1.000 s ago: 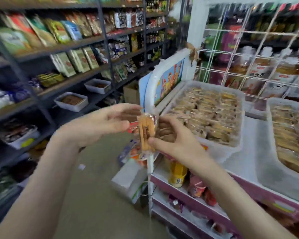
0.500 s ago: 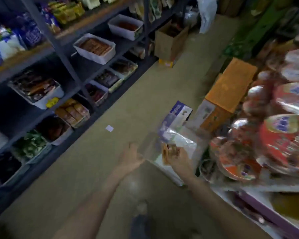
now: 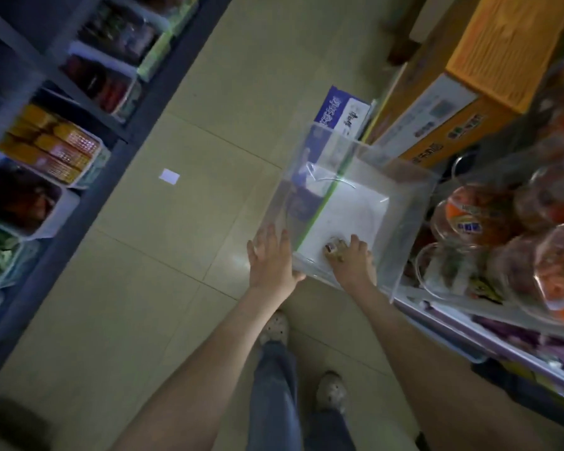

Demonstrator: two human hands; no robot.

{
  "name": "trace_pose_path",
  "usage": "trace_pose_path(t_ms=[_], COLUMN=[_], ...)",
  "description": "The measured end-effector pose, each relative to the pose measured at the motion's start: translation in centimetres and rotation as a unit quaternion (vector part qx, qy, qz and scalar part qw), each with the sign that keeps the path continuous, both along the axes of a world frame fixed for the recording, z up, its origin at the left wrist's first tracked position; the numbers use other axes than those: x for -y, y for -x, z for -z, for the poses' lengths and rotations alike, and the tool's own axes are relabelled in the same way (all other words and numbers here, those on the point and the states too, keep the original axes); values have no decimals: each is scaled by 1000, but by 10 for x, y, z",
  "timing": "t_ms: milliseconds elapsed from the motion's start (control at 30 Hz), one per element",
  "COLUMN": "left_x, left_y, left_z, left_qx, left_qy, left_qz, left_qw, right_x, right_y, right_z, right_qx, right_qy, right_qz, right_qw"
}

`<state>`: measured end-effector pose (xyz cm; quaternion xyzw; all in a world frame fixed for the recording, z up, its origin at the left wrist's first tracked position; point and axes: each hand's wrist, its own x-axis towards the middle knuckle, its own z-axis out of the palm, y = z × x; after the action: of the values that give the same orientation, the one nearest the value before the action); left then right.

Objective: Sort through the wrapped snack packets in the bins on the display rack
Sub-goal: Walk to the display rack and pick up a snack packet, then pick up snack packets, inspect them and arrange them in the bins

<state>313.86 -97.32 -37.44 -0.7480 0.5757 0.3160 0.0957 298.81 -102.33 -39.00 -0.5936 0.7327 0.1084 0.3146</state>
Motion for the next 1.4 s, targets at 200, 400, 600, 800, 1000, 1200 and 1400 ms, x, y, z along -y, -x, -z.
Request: trace_pose_path(t_ms=[200, 400, 600, 800, 1000, 1200, 1400], left_x=[-4, -34, -96, -161, -195, -190, -156], left_y=[23, 54, 118, 203, 291, 349, 396], left_z=[-58, -146, -241, -331, -400, -444, -470], left_qx=[3, -48, -91, -140, -135, -123, -98], left_qy=[49, 152, 244, 349, 441, 483, 511], left_qz=[19, 17, 53, 139, 194, 245, 278], left_qw=[999, 987, 964, 916, 866, 832, 808], right_x=[-19, -58, -130, -210, -254, -260, -233], right_y=[3, 27, 93, 191, 285, 361, 422], right_z=[-67, -162, -261, -346, -413, -450, -468], right_qx=[27, 70, 106, 153, 126, 121, 114], right_qy=[68, 150, 281, 411, 493, 531, 543], right_qz=[-63, -69, -67, -58, -42, -3, 15], right_qw=[995, 984, 951, 897, 860, 838, 832])
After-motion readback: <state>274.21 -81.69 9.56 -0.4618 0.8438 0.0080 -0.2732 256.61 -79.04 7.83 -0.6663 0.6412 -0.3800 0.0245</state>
